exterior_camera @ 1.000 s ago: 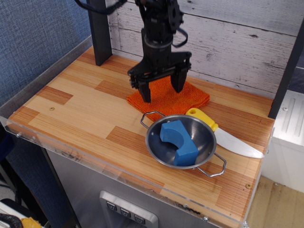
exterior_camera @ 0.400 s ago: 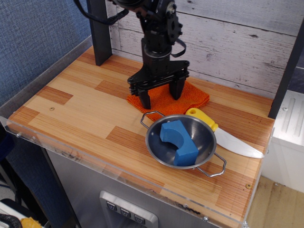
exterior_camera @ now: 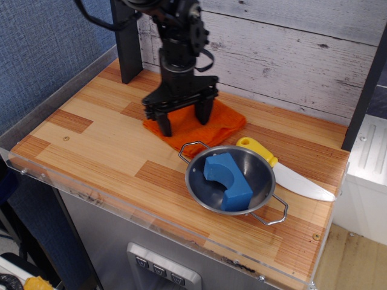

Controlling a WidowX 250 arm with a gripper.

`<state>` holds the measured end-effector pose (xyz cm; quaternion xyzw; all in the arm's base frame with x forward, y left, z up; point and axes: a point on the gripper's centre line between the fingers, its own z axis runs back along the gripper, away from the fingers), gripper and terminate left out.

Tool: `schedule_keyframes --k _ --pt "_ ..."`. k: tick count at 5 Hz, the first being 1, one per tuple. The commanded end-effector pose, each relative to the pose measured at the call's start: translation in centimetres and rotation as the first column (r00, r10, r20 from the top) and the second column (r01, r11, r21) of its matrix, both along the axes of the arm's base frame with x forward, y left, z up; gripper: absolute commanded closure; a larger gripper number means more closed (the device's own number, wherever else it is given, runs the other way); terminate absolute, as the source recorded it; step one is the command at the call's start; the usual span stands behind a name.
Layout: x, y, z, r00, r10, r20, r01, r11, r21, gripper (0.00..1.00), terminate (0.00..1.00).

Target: Move the orange cloth to the table's left edge.

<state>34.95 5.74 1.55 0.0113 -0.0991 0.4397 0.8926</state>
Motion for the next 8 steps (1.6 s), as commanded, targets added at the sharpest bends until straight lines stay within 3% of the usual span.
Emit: schedule_keyframes --k 1,4,6,7,8 --pt "-0.5 4.4 0.9 0.997 0.074 0.016 -0.074 0.997 0.023 0.0 0.0" --pt "-3.0 11.0 0.9 0.982 0.189 0.0 -0.189 0.98 0.058 0.0 0.0" --pt "-5.2 13.4 1.0 0.976 0.217 -0.019 -0.214 0.972 0.099 0.0 0.0" --pt "-5.2 13.5 1.5 0.974 0.225 -0.008 -0.224 0.971 0.088 0.0 0.0" --pt "-5.2 13.6 3.1 0.976 0.213 0.05 -0.215 0.977 0.019 0.0 0.0"
